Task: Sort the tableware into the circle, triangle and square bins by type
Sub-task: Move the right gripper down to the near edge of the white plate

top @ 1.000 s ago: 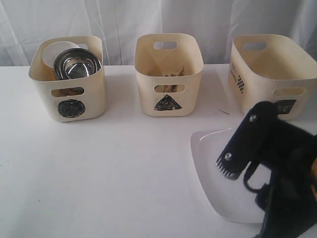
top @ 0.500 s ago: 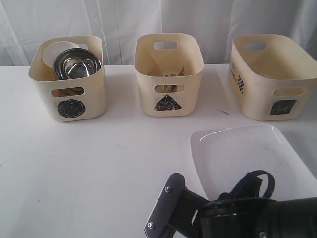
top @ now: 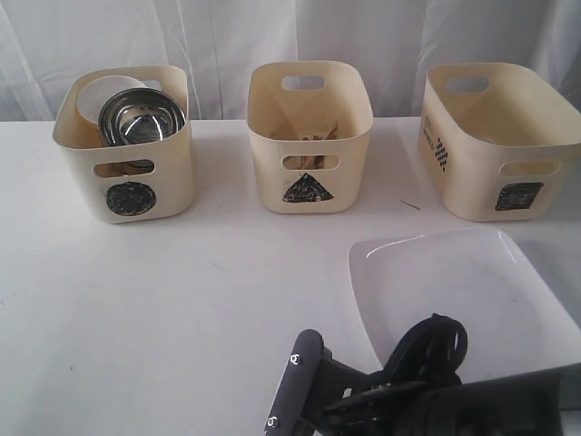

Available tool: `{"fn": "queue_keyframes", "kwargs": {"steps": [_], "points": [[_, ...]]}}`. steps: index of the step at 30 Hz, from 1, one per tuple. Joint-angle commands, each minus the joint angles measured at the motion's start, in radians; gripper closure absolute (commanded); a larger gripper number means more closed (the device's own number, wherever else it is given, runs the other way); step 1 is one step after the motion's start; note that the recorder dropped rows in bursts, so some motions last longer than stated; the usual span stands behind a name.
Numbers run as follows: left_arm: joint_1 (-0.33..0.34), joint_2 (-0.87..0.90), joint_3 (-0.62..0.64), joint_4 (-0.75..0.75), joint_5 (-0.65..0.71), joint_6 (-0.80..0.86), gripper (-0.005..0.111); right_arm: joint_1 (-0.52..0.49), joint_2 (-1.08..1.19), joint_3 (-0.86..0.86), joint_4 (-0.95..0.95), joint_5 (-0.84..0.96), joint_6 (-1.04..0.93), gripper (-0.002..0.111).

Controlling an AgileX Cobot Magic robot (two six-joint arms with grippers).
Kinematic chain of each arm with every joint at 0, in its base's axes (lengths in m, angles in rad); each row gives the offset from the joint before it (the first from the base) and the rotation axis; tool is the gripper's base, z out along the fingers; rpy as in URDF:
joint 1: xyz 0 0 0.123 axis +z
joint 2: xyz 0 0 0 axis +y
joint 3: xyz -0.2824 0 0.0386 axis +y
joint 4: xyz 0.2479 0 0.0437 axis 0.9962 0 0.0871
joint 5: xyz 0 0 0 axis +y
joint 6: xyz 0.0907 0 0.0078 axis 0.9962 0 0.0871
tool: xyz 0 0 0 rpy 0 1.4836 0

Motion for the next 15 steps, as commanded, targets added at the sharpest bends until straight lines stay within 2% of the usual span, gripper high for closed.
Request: {"fn": "queue_keyframes", "kwargs": {"steps": [1, 15], "points": [[0.004, -0.007, 0.004, -0.003, 0.004, 0.002, 0.090, 0.001, 0.031, -0.003, -0.030, 0.006, 0.017, 0.057], [0.004, -0.007, 0.004, -0.003, 0.004, 0.002, 0.090, -0.001, 0.071, -0.002, -0.077, 0.024, 0.017, 0.057]]}}
